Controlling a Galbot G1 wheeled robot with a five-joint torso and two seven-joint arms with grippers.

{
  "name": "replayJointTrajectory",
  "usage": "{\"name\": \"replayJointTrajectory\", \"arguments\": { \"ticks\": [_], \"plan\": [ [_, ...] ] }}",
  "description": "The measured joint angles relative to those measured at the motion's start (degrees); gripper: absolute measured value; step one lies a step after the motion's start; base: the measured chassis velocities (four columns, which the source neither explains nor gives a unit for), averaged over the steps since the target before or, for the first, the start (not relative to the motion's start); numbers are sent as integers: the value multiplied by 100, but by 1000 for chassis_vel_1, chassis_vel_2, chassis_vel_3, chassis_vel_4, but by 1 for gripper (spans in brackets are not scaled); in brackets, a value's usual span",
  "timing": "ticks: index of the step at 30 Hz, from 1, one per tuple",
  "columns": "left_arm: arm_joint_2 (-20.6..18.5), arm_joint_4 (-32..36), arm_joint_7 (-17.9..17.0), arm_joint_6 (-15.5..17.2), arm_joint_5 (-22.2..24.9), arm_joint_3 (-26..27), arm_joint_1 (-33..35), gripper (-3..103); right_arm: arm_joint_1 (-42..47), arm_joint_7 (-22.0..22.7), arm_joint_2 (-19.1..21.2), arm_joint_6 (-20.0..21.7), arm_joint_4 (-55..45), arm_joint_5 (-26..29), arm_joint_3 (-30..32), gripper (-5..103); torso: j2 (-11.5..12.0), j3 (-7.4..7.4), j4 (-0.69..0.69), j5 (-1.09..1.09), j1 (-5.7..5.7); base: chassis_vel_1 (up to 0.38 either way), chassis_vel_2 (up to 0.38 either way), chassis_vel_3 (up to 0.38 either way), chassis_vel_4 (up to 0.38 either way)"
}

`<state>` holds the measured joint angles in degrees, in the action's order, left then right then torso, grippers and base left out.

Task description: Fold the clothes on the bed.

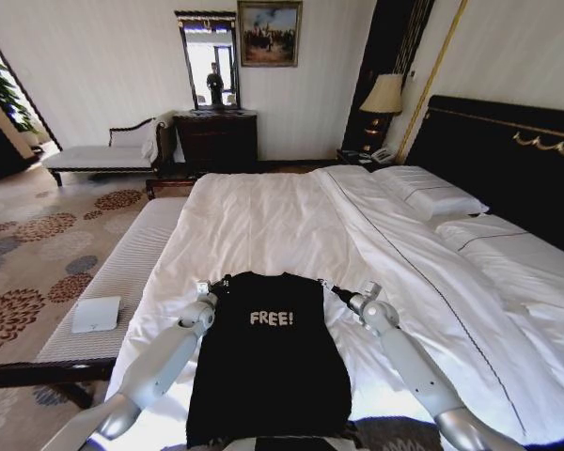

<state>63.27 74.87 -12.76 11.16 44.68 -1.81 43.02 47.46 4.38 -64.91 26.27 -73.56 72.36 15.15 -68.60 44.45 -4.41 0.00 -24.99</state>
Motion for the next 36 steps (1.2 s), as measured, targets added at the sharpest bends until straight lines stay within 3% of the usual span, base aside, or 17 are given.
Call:
{"name": "replayJointTrajectory", "arguments": {
  "ticks": [3, 6, 8, 13, 15, 19, 27, 30, 36],
  "plan": [
    [-3, -23, -9, 0, 4, 0, -4, 3, -59, 13, -90, 13, 103, 3, -19, 103, -1, 0, 0, -1, 0, 0, 0, 0, 0],
    [-14, -19, -30, 0, 21, 1, -9, 3, -68, 25, -123, 21, 216, -65, -43, 88, 0, 0, -1, -1, 0, 0, 0, 0, 0],
    [-17, -16, -33, 0, 25, 1, -9, 3, -68, 26, -127, 21, 237, -72, -42, 88, -1, 0, -1, 0, 0, 0, 0, 0, 0],
    [-23, -15, -43, 1, 43, -15, -29, 3, -66, 34, -80, 19, 280, -60, -30, 61, -1, 0, -1, 0, 0, 0, 0, 0, 0],
    [-22, -21, -43, 1, 48, -22, -38, 3, -68, 37, -72, 19, 280, -62, -44, 61, -1, 0, -1, 0, 0, 0, 0, 0, 0],
    [-15, -54, -42, 19, 64, -42, -65, 3, -128, 73, -132, 22, 325, -78, -91, 39, -1, 0, -1, 0, 0, 0, 0, 0, 0],
    [-15, -43, -43, 47, 90, -42, -63, 3, -131, 89, -262, 9, 361, -110, -61, 18, -1, 0, -1, 1, 0, 0, 0, 0, 0],
    [-19, -41, -43, 50, 106, -29, -60, 3, -130, 98, -264, -22, 347, -128, -56, 3, -1, 0, -1, 0, 0, 0, 0, 0, 0],
    [-105, 218, -49, 62, 173, 56, 0, 3, -140, 155, -121, -105, 9, -145, -88, 1, -1, 0, -1, 0, 0, 0, 0, 0, 0]
  ]
}}
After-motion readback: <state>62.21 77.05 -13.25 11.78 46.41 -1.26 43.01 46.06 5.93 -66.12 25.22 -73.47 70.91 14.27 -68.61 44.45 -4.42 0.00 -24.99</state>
